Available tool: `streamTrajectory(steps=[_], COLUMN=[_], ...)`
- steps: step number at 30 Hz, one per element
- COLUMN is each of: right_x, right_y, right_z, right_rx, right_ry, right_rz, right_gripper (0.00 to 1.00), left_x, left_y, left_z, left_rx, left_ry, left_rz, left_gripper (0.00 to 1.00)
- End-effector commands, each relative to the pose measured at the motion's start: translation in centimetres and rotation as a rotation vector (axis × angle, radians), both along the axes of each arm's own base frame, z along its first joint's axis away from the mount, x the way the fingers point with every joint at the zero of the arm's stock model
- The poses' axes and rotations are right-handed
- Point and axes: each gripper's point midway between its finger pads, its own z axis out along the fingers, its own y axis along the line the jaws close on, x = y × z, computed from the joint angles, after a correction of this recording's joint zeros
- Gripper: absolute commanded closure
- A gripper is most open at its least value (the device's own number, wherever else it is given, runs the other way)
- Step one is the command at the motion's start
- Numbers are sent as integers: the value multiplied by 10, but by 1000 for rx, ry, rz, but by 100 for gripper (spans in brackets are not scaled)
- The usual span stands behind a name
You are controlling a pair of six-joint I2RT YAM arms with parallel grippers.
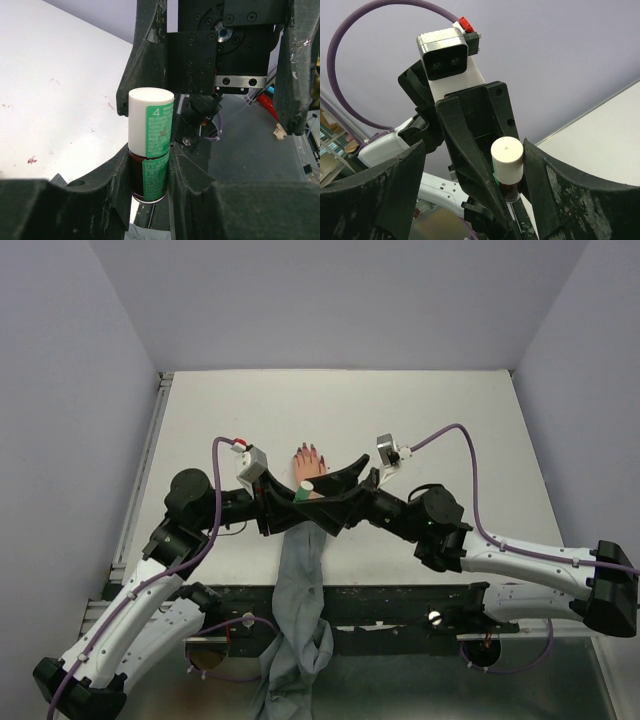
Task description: Paint the nails
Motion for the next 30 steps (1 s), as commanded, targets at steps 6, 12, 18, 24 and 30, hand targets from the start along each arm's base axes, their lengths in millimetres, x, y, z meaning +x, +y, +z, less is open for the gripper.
streamTrajectory(steps=[6,12,18,24,30], right_x=[-16,-21,-13,27,28], right_y=[0,1,-4,-16,-11], right_z=[21,26,25,1,8], right_rx=[54,70,71,-29,-38], right_ry=[1,0,25,163,142], right_rz=[82,110,60,-163,-161], right_gripper=[17,17,18,16,16], left_x=[37,43,42,26,3], left_y=[22,24,26,21,6], left_z=[-5,-9,-6,3,6], left_rx=[24,44,37,-4,-33], left_ry=[-24,-21,-33,-81,-59], left_rz=[272,299,309,225,34], left_gripper=[100,100,100,100,100])
